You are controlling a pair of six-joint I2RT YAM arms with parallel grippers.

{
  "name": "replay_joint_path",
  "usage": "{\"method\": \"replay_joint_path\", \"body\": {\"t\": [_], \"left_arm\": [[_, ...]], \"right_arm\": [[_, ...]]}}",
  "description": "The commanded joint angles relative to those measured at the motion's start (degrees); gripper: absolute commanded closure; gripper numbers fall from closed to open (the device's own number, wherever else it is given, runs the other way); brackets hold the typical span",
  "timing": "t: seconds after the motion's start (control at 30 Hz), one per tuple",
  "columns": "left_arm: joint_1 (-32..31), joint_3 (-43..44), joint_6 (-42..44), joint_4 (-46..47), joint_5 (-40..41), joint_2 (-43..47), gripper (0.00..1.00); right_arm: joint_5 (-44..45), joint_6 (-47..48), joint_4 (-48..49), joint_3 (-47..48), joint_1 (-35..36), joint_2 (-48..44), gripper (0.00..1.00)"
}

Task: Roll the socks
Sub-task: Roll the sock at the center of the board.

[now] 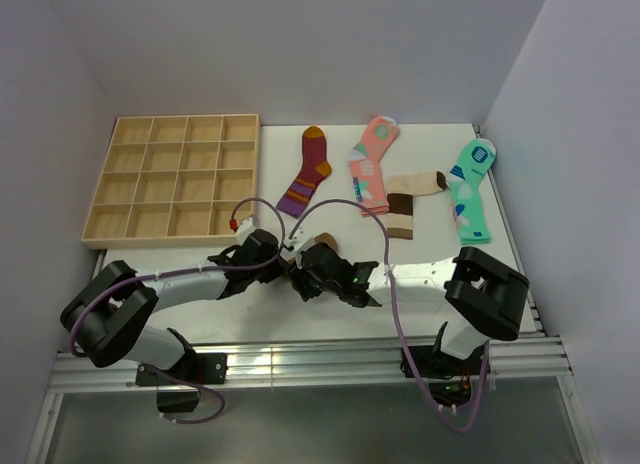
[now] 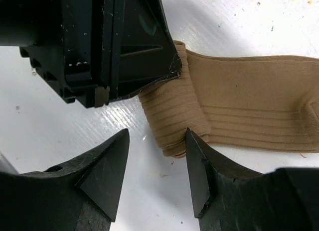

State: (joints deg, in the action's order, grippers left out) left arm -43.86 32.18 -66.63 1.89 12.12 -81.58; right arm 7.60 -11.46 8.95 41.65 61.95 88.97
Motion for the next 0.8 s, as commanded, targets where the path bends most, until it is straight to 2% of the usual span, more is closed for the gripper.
{"method": "replay_joint_path", "body": {"t": [0.0, 0.37, 0.53, 0.6, 0.63, 0.73, 0.77], "left_arm": [[-0.53, 0.16, 2.29, -5.14, 0.36, 0.28, 0.81], [-0.53, 0.16, 2.29, -6.02, 0.62, 1.6, 0.81], [-0.44, -0.45, 1.51, -6.29, 0.63, 3.27, 0.81], [-0.53, -0.98, 1.07, -6.2, 0.45, 3.8, 0.81], [-0.53, -1.07, 0.98, -6.2, 0.36, 4.32, 0.81], [-0.44, -1.6, 0.54, -6.46, 0.27, 5.37, 0.8], [-0.44, -1.86, 0.45, -6.55, 0.27, 5.64, 0.8]], "right_arm": [[3.56, 1.97, 0.9, 2.91, 0.98, 1.64, 0.44], [7.87, 0.04, -4.29, 4.41, 1.59, 6.04, 0.46], [10.33, -3.03, -8.23, 4.14, 1.5, 7.09, 0.53], [10.95, -4.0, -8.51, 4.23, 1.5, 7.88, 0.62], [11.21, -4.96, -10.34, 4.32, 1.42, 8.67, 0.72], [9.99, -5.58, -10.71, 4.14, 1.24, 9.55, 0.85], [9.55, -6.02, -10.8, 4.23, 0.89, 9.99, 0.95]]}}
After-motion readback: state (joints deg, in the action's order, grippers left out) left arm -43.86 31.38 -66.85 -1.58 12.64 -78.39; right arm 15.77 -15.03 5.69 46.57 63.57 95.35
